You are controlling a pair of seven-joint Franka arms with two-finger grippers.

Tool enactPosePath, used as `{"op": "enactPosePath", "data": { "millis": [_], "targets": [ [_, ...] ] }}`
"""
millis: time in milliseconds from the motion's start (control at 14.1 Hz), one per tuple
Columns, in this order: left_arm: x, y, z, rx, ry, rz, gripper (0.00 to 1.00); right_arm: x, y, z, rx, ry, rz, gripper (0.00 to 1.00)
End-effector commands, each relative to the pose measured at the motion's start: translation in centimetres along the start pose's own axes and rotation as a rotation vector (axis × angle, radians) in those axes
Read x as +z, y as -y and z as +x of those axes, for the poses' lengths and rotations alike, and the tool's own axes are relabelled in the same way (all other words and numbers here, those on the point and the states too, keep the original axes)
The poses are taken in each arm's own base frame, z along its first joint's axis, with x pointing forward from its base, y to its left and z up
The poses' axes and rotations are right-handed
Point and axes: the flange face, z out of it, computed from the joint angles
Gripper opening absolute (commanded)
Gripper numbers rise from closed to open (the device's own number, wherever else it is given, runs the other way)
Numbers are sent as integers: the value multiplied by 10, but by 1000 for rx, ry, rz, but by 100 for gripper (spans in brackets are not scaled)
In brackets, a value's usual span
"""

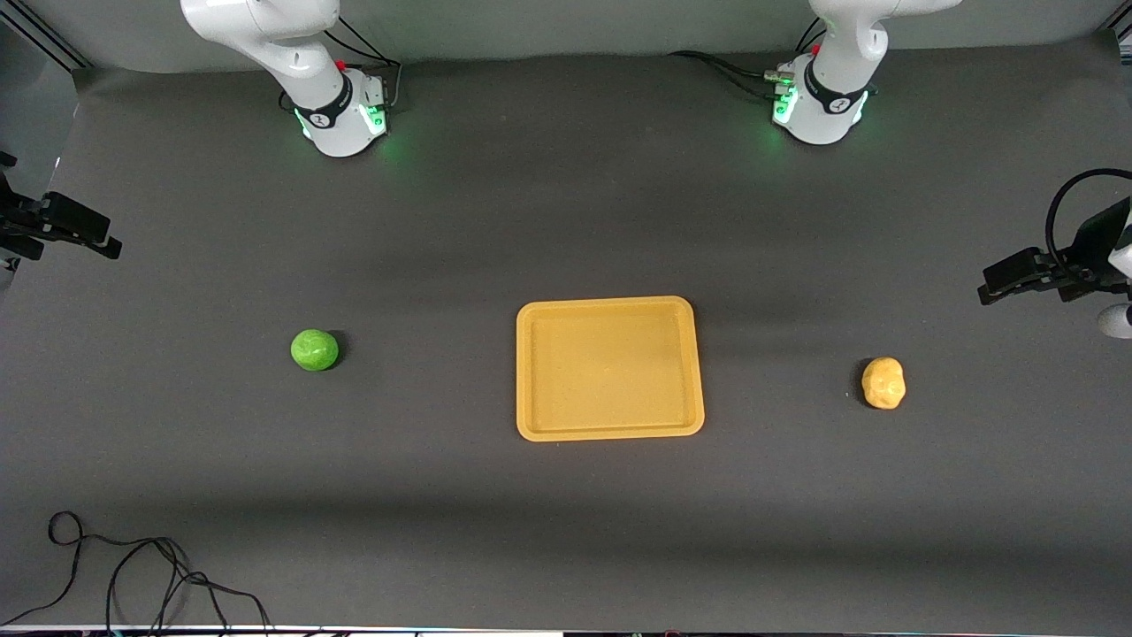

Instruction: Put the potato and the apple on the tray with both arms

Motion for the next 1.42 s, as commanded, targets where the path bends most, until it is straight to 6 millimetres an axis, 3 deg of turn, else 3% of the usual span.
{"op": "enactPosePath", "data": {
  "millis": [0, 637, 920, 1132, 1344],
  "targets": [
    [-9, 0, -13, 16, -1, -5, 100, -3, 0, 0, -27, 8, 3, 100],
    [-2, 0, -7, 28, -19, 36, 100, 1, 0, 3, -13, 14, 2, 100],
    [30, 12, 0, 15, -23, 43, 100, 1, 2, 4, -30, 8, 0, 100],
    [73, 42, 18, -26, 6, 41, 100, 9, 2, 8, -30, 18, -10, 100],
    [122, 44, 31, -2, 21, 38, 100, 9, 4, 8, -17, 19, -4, 100]
  ]
}}
